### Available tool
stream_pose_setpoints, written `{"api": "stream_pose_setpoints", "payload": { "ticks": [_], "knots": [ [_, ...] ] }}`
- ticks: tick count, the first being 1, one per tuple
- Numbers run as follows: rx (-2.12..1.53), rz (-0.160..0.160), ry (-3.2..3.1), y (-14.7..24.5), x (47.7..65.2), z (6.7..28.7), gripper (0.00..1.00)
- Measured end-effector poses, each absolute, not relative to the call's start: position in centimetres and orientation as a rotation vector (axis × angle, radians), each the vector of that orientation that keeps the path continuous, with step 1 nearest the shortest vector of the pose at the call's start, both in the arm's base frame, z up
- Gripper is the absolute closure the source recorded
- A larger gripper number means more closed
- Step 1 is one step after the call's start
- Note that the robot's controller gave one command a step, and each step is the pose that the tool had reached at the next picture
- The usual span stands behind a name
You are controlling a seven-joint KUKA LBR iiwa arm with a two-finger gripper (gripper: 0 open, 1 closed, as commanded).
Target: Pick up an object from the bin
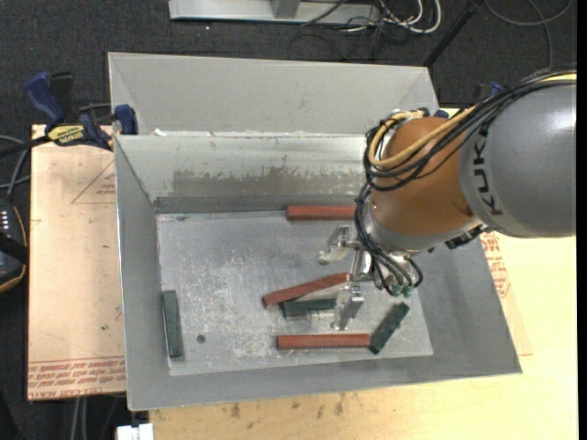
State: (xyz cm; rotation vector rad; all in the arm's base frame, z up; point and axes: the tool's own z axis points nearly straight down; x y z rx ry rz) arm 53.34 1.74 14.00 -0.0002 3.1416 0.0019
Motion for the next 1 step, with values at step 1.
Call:
{"api": "stream_pose_setpoints", "payload": {
  "ticks": [1],
  "knots": [
    [0.173,0.007,3.108,2.10,59.10,8.04,1.00]
  ]
}}
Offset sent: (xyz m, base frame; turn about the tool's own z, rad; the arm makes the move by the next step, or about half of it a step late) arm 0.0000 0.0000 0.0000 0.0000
